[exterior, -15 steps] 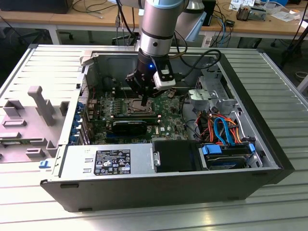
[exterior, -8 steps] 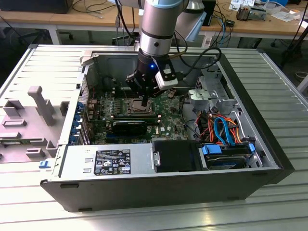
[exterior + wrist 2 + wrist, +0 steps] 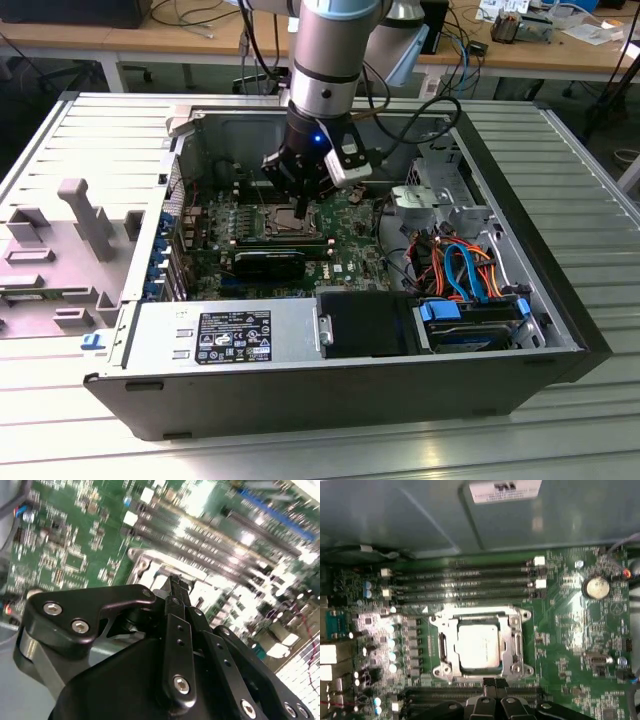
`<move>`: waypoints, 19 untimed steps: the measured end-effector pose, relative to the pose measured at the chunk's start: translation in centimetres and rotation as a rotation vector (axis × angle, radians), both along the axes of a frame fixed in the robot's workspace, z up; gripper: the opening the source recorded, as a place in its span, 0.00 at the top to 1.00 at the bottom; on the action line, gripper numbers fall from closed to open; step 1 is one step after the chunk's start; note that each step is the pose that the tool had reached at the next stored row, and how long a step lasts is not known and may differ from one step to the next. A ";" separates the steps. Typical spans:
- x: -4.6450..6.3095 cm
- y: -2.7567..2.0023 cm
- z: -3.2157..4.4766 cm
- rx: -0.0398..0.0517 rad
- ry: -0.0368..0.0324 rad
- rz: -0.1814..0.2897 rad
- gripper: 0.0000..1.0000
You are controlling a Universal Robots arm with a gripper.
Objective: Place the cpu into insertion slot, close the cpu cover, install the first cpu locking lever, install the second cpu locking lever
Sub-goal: 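Install the first cpu locking lever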
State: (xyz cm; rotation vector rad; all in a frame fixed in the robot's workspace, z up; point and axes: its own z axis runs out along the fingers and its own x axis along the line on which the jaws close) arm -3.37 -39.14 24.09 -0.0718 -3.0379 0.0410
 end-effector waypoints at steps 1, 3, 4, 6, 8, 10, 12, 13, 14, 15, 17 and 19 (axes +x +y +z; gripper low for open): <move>0.0 0.00 0.00 0.0288 0.0000 0.004 0.89; 0.0 0.00 0.00 0.0404 0.0005 0.028 0.89; 0.0 0.00 -0.01 0.0404 0.0008 0.045 0.89; 0.0 -0.01 0.00 0.0403 0.0014 0.072 0.89; 0.0 0.00 -0.01 0.0403 0.0013 0.074 0.89; 0.0 0.00 -0.01 0.0403 0.0014 0.076 0.89; 0.0 0.01 -0.03 0.0395 -0.0177 0.077 0.89; 0.0 0.00 -0.04 0.0387 -0.0403 0.077 0.89; 0.0 0.00 -0.05 0.0383 -0.0540 0.077 0.89; 0.0 0.00 -0.05 0.0376 -0.0684 0.078 0.89; 0.0 0.00 -0.06 0.0377 -0.0713 0.078 0.89; 0.0 0.00 -0.06 0.0375 -0.0713 0.078 0.89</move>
